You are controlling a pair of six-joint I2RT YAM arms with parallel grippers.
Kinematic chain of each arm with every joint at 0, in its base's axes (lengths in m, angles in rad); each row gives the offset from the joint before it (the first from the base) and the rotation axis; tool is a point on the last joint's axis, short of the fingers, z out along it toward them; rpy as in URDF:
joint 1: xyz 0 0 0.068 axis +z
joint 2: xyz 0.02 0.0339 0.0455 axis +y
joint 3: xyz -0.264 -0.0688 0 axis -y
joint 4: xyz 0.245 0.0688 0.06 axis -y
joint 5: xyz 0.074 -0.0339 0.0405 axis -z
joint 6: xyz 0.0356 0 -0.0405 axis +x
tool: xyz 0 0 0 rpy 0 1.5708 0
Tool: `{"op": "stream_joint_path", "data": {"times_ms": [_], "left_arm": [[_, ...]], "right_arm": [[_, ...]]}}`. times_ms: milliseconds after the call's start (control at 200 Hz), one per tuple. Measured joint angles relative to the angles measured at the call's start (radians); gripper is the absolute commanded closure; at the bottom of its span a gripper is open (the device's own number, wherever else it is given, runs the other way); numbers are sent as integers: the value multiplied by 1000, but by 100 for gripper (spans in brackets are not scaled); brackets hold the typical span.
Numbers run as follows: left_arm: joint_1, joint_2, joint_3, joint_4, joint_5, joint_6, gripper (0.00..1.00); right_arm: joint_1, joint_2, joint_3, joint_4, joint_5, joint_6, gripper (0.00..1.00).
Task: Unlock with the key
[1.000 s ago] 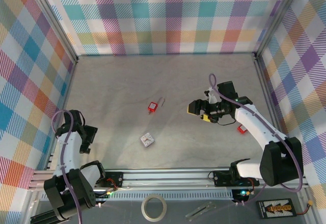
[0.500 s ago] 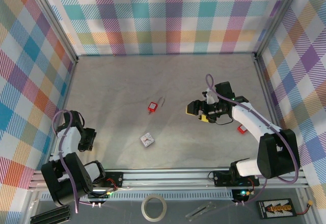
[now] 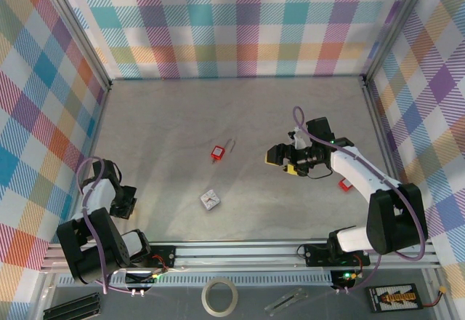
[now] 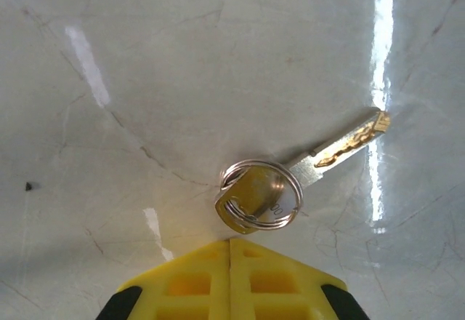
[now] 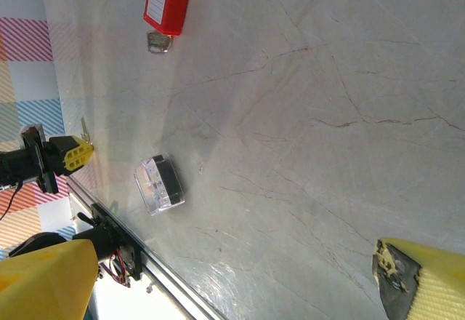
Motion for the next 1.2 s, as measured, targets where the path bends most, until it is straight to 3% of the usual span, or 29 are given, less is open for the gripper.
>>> {"op": "stream_joint_path", "data": {"times_ms": [310,545,830,1200], "left_arm": [[-145,37,21,-8,-127,40,100],[-180,8,16,-5,-159,89,100],[-204,-82,-9,150,-18,111,100],[-233,-159,-27,190,81,182,100]], "right_arm": [[0,50,11,-32,18,-4,5],[0,88,86,-97,52,-11,6],[0,165,163,-200,105,-27,7],[0,194,211,-262,151,-20,8]]}}
